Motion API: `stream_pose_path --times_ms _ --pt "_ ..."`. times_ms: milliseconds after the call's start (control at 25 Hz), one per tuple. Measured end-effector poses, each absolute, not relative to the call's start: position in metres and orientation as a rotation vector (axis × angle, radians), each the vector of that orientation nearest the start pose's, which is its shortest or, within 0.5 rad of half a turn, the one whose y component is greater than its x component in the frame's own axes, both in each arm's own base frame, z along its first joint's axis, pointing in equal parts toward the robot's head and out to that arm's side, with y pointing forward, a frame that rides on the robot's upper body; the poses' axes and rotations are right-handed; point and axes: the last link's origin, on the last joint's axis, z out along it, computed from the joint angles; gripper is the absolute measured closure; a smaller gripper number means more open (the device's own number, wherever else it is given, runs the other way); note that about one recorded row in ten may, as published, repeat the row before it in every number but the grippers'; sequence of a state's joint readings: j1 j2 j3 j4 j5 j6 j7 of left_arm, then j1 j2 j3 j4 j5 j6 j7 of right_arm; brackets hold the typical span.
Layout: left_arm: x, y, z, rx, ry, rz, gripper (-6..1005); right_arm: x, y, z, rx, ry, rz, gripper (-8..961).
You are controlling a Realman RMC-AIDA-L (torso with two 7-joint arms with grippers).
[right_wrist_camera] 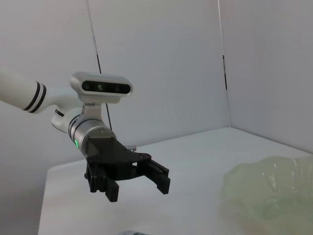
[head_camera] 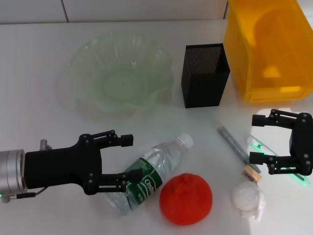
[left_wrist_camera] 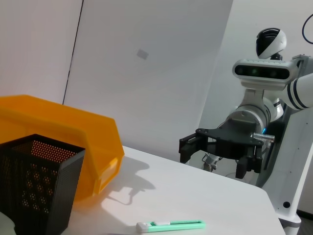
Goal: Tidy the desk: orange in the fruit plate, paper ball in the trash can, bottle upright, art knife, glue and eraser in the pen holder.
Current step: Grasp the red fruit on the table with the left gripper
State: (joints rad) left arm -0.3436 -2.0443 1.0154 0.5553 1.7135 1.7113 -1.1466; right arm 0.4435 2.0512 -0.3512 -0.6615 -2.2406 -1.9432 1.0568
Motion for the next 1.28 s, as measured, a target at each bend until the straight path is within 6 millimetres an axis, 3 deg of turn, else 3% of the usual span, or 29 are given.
stream_pose_path --times_ms 480,920,1040,1080,1200,1240,1280 --pt "-0.278 0.250 -0.023 -2.865 -0.499 -0.948 168 0.296 0.262 0.036 -2.765 0.339 0.837 119" --pt "-0.269 0.248 -0.028 -2.892 -0.462 -0.984 170 0.301 0.267 0.067 -2.544 0.360 0.927 123" --pt "-0.262 0.246 -0.030 -2.919 -0.436 -1.017 170 0.301 0.268 0.071 -2.518 0.371 0.933 125" --pt "-0.250 0.247 -0.037 -2.966 -0.405 -1.064 170 0.302 0.269 0.072 -2.505 0.374 0.934 125" --pt "-0.250 0.247 -0.037 -2.966 -0.405 -1.064 171 0.304 0.274 0.073 -2.480 0.388 0.912 126" --pt "-0.228 0.256 -0.057 -3.046 -0.369 -1.090 171 0.304 0.274 0.073 -2.480 0.388 0.912 126" --pt "-0.218 0.262 -0.069 -3.090 -0.366 -1.054 171 0.304 0.275 0.072 -2.477 0.390 0.906 127"
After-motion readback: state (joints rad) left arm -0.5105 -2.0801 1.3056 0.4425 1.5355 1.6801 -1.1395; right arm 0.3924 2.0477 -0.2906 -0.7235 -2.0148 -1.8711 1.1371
